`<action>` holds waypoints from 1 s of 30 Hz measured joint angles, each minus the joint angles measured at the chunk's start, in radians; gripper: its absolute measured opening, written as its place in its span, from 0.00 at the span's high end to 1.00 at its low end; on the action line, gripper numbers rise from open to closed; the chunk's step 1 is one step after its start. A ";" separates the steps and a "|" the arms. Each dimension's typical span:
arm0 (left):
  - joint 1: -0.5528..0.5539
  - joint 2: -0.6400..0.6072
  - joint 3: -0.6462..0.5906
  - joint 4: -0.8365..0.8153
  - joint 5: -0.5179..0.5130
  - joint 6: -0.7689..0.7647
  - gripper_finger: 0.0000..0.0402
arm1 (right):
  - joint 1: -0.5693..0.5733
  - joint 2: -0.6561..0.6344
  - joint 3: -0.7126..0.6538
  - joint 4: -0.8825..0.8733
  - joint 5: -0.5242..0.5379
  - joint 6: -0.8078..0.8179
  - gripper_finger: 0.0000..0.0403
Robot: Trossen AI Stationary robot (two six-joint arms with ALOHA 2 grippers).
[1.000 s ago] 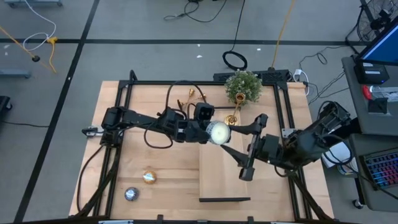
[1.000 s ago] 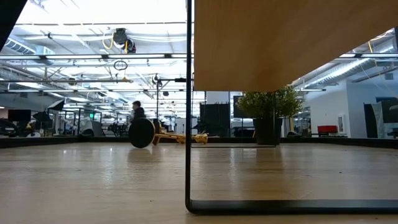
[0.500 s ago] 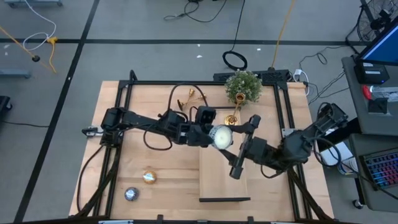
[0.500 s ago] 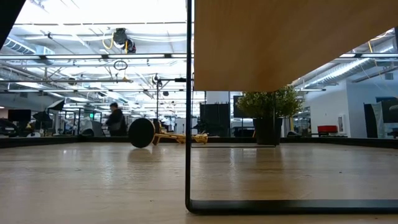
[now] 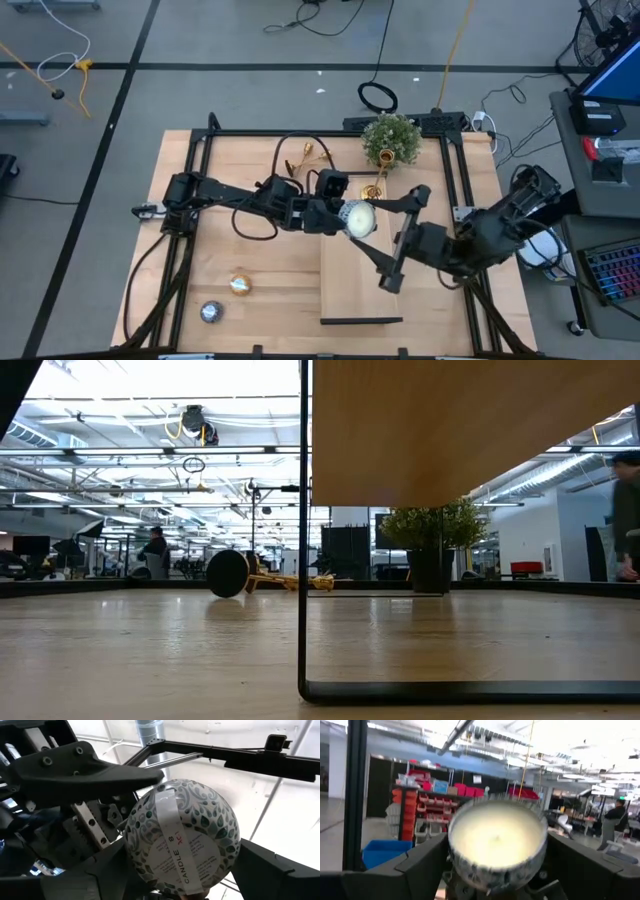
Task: Pick & Place candle stick holders
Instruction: Put the green patterned scented candle on the shelf
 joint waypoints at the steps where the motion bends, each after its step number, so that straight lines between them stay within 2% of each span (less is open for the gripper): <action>1: 0.000 0.000 0.000 0.002 0.000 0.000 0.28 | 0.005 0.000 0.000 0.019 0.000 -0.023 0.18; 14: -0.002 0.000 0.000 0.004 -0.008 -0.002 0.28 | 0.004 0.001 0.000 0.017 -0.001 -0.044 0.18; 30: -0.009 0.000 0.000 -0.010 -0.009 -0.002 0.28 | -0.025 0.002 0.000 -0.014 -0.050 0.036 0.18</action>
